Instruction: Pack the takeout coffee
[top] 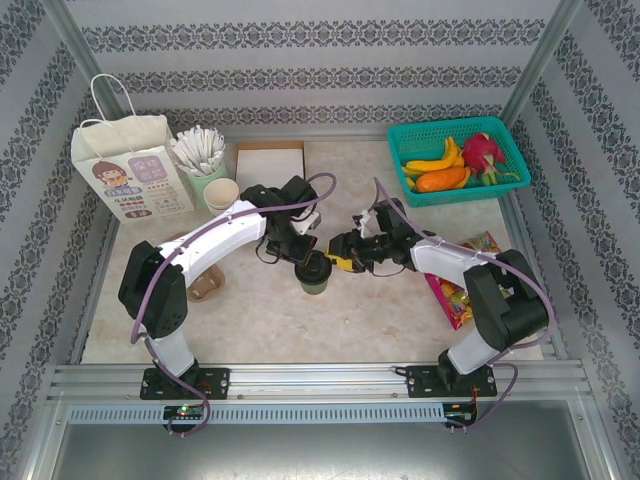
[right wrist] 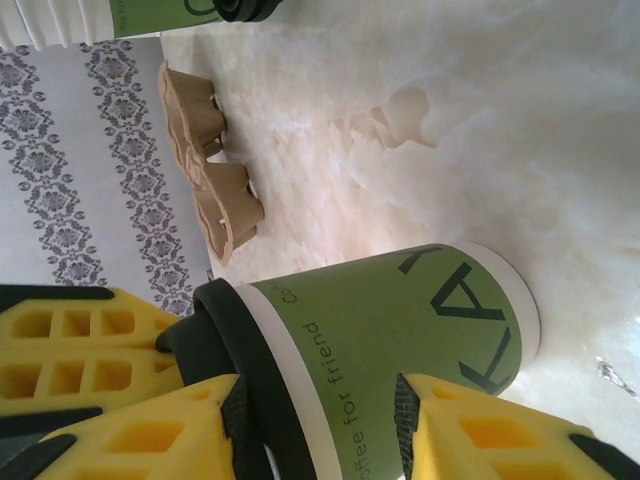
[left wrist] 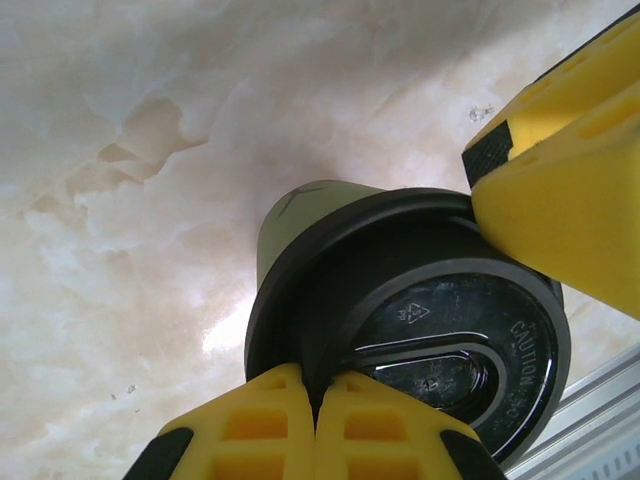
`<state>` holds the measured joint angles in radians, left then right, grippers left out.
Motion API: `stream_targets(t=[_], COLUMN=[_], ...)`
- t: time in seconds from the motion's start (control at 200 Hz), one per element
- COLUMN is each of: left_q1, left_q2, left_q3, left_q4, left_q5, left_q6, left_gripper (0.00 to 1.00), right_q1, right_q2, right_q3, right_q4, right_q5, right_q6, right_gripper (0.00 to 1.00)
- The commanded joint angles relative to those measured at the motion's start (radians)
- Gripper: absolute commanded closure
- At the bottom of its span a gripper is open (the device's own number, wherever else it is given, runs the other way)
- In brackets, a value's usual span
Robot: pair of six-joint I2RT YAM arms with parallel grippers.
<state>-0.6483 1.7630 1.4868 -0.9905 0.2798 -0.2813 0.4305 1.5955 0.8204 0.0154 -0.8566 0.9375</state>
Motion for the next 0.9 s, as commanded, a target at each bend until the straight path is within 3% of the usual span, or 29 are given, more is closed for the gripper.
stream_targets(t=[0.0, 0.475, 0.729, 0.899], left_q1=[-0.035, -0.059, -0.06, -0.061], left_q2=[0.069, 0.093, 0.089, 0.078], left_q3=[-0.027, -0.025, 0.002, 0.008], left_q4=[0.007, 0.002, 0.0, -0.034], left_q5=[-0.066, -0.095, -0.093, -0.137], left_q6=[-0.018, -0.083, -0.102, -0.131], left_gripper=[1.0, 1.0, 1.0, 1.0], right_q1=[0.028, 0.076, 0.077, 0.056], right_q2=[0.056, 0.193, 0.231, 0.179], right_q3=[0.072, 0.079, 0.265, 0.277], right_q4=[-0.095, -0.108, -0.117, -0.126], right_q5=[-0.01, 0.014, -0.002, 0.048], right_q6=[-0.012, -0.03, -0.044, -0.047], right_gripper=[0.54, 0.56, 0.52, 0.49])
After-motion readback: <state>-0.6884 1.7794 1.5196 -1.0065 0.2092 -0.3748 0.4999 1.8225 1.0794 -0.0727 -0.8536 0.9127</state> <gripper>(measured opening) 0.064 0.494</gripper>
